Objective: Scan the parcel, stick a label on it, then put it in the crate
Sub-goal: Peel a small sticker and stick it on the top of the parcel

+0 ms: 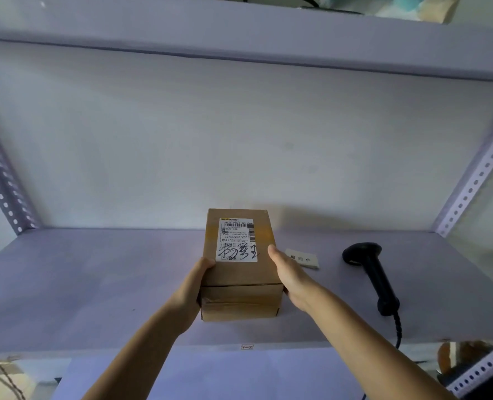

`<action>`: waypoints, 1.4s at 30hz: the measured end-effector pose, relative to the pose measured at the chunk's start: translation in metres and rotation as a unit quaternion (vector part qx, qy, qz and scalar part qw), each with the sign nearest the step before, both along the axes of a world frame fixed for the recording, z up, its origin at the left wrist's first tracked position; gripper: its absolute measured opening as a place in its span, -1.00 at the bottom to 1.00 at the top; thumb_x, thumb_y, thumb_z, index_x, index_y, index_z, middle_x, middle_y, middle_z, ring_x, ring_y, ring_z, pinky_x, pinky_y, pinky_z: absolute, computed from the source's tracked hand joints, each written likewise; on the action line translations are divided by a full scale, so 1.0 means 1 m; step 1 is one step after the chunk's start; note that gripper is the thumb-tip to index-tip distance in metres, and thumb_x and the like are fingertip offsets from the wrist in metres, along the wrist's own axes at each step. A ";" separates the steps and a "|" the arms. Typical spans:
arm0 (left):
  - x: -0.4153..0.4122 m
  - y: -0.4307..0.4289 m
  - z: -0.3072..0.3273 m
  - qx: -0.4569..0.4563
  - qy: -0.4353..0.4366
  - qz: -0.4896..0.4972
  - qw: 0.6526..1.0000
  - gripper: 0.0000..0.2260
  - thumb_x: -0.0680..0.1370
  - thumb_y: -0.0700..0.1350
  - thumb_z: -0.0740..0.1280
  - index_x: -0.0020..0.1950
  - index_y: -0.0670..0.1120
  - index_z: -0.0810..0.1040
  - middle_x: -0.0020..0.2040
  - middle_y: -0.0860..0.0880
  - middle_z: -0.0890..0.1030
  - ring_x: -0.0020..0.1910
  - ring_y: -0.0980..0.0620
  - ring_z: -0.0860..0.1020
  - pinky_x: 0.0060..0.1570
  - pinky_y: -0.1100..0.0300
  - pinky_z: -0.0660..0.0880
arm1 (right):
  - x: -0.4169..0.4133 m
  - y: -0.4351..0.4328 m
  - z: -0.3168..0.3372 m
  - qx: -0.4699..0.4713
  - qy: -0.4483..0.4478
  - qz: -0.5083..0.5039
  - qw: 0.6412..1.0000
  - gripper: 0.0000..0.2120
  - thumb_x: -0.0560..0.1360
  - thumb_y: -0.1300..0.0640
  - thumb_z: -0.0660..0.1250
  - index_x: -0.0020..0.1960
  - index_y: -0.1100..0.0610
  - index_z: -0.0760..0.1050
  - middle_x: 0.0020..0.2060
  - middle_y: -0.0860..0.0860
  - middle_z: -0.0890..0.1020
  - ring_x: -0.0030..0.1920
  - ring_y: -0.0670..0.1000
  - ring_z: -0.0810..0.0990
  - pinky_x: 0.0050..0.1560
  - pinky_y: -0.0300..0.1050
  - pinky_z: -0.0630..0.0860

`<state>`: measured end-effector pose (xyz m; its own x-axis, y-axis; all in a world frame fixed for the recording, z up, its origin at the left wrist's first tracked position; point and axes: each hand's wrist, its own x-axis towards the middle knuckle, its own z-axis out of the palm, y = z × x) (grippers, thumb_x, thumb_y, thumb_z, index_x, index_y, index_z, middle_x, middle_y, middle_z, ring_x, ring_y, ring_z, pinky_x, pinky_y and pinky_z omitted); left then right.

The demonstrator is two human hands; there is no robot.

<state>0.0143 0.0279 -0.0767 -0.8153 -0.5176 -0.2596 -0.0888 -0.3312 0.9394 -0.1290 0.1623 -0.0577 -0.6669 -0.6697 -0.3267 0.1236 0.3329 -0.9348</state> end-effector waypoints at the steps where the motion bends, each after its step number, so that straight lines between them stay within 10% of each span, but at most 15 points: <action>1: 0.000 0.000 0.000 0.000 0.002 -0.002 1.000 -0.67 0.60 0.01 0.11 0.19 0.03 0.61 0.07 -0.05 0.73 0.09 -0.11 0.64 0.04 -0.01 0.57 | 0.000 0.000 0.000 -0.002 -0.004 0.001 1.000 -0.43 0.64 -0.15 -0.02 0.56 0.09 0.05 0.56 -0.01 0.11 0.55 0.00 0.06 0.51 -0.04 -0.01; 5: 0.006 -0.005 0.000 -0.010 0.009 -0.032 0.999 -0.58 0.58 0.12 0.06 0.22 0.01 0.62 0.10 -0.06 0.72 0.01 -0.06 0.68 -0.01 0.04 0.56 | -0.003 0.003 0.001 -0.021 -0.007 -0.011 1.000 -0.42 0.61 -0.21 -0.01 0.53 0.07 0.17 0.52 0.00 0.24 0.51 0.03 0.20 0.51 0.02 0.11; 7: 0.013 -0.012 0.000 -0.003 0.012 -0.037 0.999 -0.44 0.59 0.19 -0.02 0.28 -0.11 0.58 0.21 -0.18 0.65 0.09 -0.10 0.62 0.11 0.02 0.47 | -0.015 0.010 0.003 -0.011 0.130 -0.057 0.990 -0.49 0.63 -0.12 0.05 0.39 0.22 0.36 0.38 0.15 0.44 0.33 0.11 0.44 0.32 0.00 0.35; 10: 0.020 -0.025 -0.009 0.006 0.002 0.080 0.997 -0.41 0.62 0.13 -0.02 0.49 -0.23 0.31 0.49 -0.21 0.35 0.49 -0.12 0.28 0.51 -0.01 0.11 | -0.049 0.024 -0.001 0.079 0.396 -0.080 0.911 -0.72 0.61 0.14 0.20 0.24 0.24 0.53 0.16 0.21 0.57 0.04 0.09 0.57 -0.04 -0.28 0.48; 13: 0.024 -0.029 -0.016 -0.019 0.007 0.141 0.990 -0.49 0.65 0.06 -0.04 0.48 -0.20 0.33 0.50 -0.13 0.36 0.52 -0.09 0.22 0.51 -0.01 0.07 | -0.078 0.031 -0.017 0.228 0.520 0.009 0.823 -0.73 0.60 0.16 0.21 0.25 0.18 0.55 0.14 0.13 0.57 0.16 0.12 0.52 0.03 -0.09 0.46; 24: 0.038 -0.027 -0.024 0.014 0.051 0.171 0.984 -0.56 0.65 -0.01 -0.06 0.04 -0.12 0.59 0.28 -0.15 0.54 0.40 -0.17 0.38 0.47 -0.09 0.20 | -0.095 0.025 -0.053 0.379 0.614 0.103 0.685 -0.70 0.48 0.39 0.27 0.19 0.22 0.53 0.07 0.12 0.52 0.10 0.15 0.53 -0.10 -0.05 0.57; 42: 0.037 -0.024 -0.026 0.009 0.056 0.199 0.978 -0.58 0.65 -0.03 -0.05 0.01 -0.10 0.60 0.18 -0.15 0.59 0.27 -0.17 0.47 0.31 -0.06 0.33 | -0.101 0.024 -0.053 0.369 0.631 0.101 0.675 -0.78 0.60 0.22 0.13 0.13 0.23 0.50 0.07 0.13 0.57 0.08 0.17 0.56 -0.16 -0.03 0.46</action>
